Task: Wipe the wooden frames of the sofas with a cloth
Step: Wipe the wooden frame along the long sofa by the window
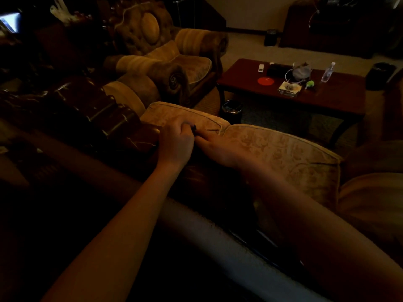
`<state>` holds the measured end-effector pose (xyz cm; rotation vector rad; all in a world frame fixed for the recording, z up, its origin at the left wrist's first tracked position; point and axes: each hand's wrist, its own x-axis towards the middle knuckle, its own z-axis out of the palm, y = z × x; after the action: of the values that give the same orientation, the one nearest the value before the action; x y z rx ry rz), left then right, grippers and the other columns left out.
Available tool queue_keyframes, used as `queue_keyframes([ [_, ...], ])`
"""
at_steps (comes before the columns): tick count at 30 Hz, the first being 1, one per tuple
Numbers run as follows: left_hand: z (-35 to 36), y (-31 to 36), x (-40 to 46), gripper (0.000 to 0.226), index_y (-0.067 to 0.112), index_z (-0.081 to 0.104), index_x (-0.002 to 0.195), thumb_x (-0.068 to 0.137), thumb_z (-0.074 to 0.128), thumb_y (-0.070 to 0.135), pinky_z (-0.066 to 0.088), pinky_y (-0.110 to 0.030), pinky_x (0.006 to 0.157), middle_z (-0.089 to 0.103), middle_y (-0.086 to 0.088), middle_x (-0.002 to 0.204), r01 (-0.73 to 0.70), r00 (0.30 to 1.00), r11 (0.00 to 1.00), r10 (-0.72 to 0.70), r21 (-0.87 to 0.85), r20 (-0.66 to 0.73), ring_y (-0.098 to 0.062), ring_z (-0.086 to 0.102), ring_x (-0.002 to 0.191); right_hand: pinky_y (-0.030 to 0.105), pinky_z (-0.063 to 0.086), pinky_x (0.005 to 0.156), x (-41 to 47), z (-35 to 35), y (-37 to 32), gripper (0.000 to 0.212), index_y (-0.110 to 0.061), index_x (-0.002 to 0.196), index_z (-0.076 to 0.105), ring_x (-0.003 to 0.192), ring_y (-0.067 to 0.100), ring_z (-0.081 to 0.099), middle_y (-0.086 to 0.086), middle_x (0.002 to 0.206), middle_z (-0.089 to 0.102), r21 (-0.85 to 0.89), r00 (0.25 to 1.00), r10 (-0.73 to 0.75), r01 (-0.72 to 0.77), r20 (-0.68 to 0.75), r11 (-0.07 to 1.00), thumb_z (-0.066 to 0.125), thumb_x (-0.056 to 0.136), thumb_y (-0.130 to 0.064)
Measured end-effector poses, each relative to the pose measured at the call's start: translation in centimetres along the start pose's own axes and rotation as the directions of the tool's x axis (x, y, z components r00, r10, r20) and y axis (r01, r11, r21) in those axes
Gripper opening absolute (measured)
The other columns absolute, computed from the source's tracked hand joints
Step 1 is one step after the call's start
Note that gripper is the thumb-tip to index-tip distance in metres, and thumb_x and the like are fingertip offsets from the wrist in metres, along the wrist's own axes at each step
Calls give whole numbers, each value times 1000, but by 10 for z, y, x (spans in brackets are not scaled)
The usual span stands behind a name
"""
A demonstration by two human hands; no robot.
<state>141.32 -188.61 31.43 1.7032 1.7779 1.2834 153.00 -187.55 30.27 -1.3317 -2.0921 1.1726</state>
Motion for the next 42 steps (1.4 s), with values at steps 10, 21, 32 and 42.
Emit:
queue_keyframes([
  [10,-1,-2,0,25,14,61,82,90,40,4,31,-25,58,51,8,70,13,998,1000,-15,28,61,-10,45,67,33,49,77,-83,-1,34,25,-32,112,59,84,8,61,-5,99,66,-4,956,61,-65,-288,998,42,95,-40],
  [21,-16,8,12,21,20,56,91,93,40,8,38,-29,67,55,-2,89,-73,871,995,29,71,490,-15,50,78,30,33,106,-8,-4,24,43,-18,136,46,122,12,45,-1,133,48,128,968,250,-246,-15,961,32,101,-37],
  [32,-38,-16,77,35,18,55,124,92,42,10,47,-36,87,58,-7,123,-680,543,598,20,425,840,-23,55,106,36,33,104,27,8,-18,38,-17,123,57,123,26,46,12,129,53,-79,918,343,-364,-198,928,36,99,-38],
  [42,-37,-16,76,21,18,47,74,89,42,4,30,-27,50,47,0,78,-577,570,733,44,361,821,-12,44,65,27,37,92,-4,8,-36,44,-6,123,56,114,25,50,7,120,57,-1,826,483,-505,-291,863,34,101,-36],
])
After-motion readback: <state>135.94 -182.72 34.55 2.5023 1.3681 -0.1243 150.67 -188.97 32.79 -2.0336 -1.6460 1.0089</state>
